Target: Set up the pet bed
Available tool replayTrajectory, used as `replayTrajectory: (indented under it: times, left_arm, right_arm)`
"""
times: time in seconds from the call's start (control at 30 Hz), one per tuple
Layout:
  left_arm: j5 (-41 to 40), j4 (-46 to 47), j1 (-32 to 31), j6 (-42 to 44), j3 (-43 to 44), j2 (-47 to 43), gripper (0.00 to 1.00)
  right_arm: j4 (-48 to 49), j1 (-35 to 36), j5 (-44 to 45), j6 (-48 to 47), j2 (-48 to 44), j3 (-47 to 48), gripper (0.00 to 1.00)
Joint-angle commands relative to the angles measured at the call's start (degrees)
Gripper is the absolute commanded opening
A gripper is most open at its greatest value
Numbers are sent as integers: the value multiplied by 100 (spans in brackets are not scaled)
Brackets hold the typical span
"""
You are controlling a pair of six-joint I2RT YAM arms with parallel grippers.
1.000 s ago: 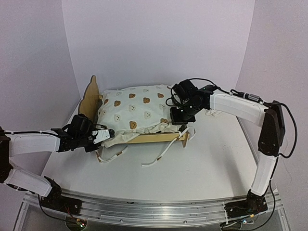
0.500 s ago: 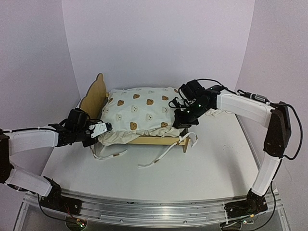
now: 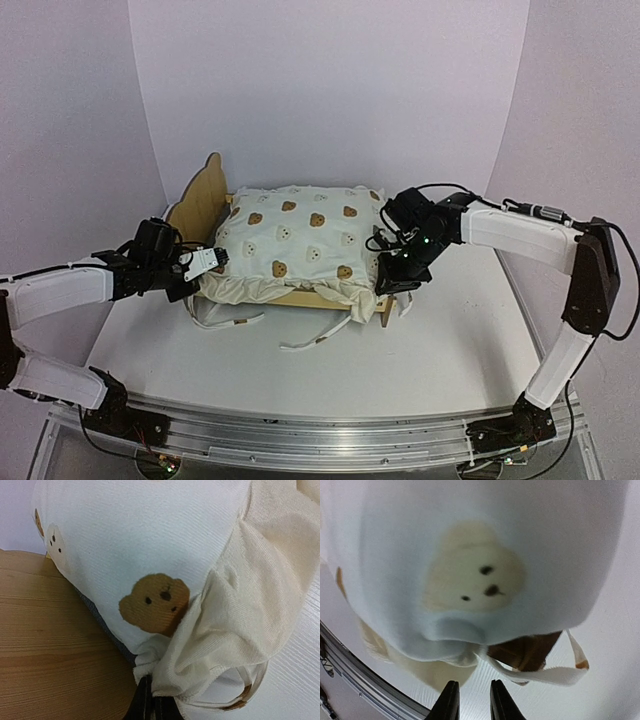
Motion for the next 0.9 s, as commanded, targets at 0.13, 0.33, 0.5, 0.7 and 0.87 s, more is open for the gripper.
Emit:
replayTrajectory:
  times: [0.13, 0.33, 0.5, 0.7, 0.87]
  left_arm:
    - [-115, 127, 129, -11, 306, -113, 0]
    - [-153, 208, 244, 24, 405, -107, 0]
    - [-113, -17, 268, -285, 915, -112, 0]
    - [-109, -88, 410, -240, 1283, -77, 0]
    - [-116, -46, 554, -161, 853, -153, 0]
  right_arm:
    - [-1107, 4, 1240, 176, -410, 505, 41]
    - [-1195, 4, 1319, 228, -510, 697, 50]
    - [-889, 24, 969, 476, -183, 614, 54]
    - [-183, 83, 1234, 731, 189, 336, 54]
    - [-155, 84, 1659, 818, 382, 244, 44]
